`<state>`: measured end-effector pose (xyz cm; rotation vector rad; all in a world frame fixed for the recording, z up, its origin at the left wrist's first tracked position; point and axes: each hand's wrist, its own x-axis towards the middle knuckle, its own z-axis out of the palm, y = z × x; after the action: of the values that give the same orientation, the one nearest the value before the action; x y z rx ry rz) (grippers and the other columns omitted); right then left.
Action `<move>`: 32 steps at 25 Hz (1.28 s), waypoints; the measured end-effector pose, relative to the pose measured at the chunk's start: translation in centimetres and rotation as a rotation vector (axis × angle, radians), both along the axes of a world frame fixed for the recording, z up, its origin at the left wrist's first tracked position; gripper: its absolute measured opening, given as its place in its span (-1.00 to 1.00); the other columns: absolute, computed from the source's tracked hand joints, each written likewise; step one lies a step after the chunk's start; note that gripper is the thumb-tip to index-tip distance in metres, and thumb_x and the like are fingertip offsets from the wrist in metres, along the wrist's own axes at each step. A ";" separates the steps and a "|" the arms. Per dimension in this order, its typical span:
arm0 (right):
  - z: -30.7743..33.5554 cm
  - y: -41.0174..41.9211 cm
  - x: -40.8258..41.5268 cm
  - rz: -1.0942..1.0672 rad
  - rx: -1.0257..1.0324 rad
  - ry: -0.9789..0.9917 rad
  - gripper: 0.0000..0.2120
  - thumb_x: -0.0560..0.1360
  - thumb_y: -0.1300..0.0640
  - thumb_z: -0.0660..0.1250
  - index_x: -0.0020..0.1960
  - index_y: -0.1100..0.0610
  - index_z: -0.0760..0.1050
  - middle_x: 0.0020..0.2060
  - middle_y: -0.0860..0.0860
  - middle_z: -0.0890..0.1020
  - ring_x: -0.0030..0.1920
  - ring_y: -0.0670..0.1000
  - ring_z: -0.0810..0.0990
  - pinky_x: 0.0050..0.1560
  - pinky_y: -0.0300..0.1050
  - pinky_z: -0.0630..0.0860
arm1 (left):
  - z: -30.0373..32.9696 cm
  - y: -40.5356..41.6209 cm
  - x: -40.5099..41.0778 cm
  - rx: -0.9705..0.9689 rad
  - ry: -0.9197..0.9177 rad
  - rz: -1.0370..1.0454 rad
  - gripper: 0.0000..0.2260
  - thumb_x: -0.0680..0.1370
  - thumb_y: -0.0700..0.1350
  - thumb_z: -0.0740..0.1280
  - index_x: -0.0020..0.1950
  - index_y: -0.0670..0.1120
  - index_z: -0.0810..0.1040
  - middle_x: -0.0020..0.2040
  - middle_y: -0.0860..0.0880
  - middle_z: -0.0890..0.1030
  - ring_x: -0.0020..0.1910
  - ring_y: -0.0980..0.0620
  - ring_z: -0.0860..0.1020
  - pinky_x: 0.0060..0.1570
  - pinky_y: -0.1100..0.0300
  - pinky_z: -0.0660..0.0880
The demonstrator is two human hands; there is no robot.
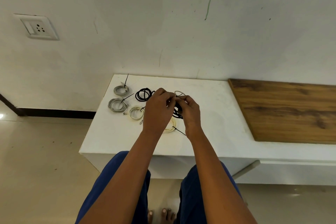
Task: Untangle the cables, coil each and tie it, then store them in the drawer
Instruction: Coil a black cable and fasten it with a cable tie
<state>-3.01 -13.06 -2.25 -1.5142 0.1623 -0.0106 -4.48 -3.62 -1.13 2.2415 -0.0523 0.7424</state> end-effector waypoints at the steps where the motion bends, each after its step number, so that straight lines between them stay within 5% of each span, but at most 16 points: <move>1: 0.0 0.0 0.0 0.011 0.019 -0.004 -0.86 0.50 0.17 0.30 -0.22 0.03 0.55 -0.26 -0.05 0.61 -0.22 -0.09 0.57 -0.09 -0.19 0.48 | 0.0 0.1 0.1 -0.043 0.020 -0.006 -0.91 0.49 -0.24 0.39 -0.06 -0.19 0.68 -0.18 -0.09 0.61 -0.23 0.10 0.50 -0.22 0.42 0.29; 8: 0.0 -0.5 0.1 0.124 -0.047 -0.081 -0.85 0.54 0.16 0.25 -0.18 0.04 0.53 -0.17 0.03 0.65 -0.04 0.05 0.64 0.09 -0.10 0.54 | 0.2 1.1 0.4 -0.687 0.366 -0.170 -0.91 0.49 -0.15 0.41 -0.04 -0.01 0.66 -0.19 0.02 0.67 -0.23 0.14 0.59 -0.13 0.32 0.48; 16: 0.4 -0.5 0.1 0.174 -0.012 -0.020 -0.79 0.51 0.20 0.28 -0.26 0.01 0.56 -0.27 -0.10 0.63 -0.20 -0.16 0.57 -0.17 -0.30 0.43 | 0.5 2.2 0.5 -1.195 0.522 -0.153 -0.95 0.43 -0.21 0.45 -0.16 -0.07 0.66 -0.34 0.11 0.63 -0.27 0.14 0.49 -0.18 0.32 0.42; 22: 0.7 -0.6 -0.3 0.181 0.022 -0.042 -0.86 0.50 0.17 0.31 -0.20 -0.01 0.56 -0.37 -0.17 0.58 -0.46 -0.21 0.43 -0.33 -0.38 0.35 | 0.5 2.1 0.6 -1.042 0.373 -0.175 -0.94 0.48 -0.19 0.41 -0.12 -0.03 0.61 -0.21 0.07 0.64 -0.18 0.08 0.55 0.02 0.17 0.49; 32: 0.4 -0.3 -0.2 0.105 -0.102 -0.007 -0.85 0.45 0.17 0.32 -0.24 -0.02 0.58 -0.33 -0.14 0.58 -0.43 -0.23 0.42 -0.24 -0.27 0.34 | -0.5 1.1 0.7 -0.913 0.279 -0.146 -0.95 0.53 -0.18 0.36 -0.03 -0.12 0.59 -0.20 0.00 0.61 -0.18 0.18 0.56 -0.12 0.45 0.44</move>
<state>-3.19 -13.34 -1.83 -1.6225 0.0776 0.0605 -3.78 -2.55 -1.66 1.4187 0.2166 0.2678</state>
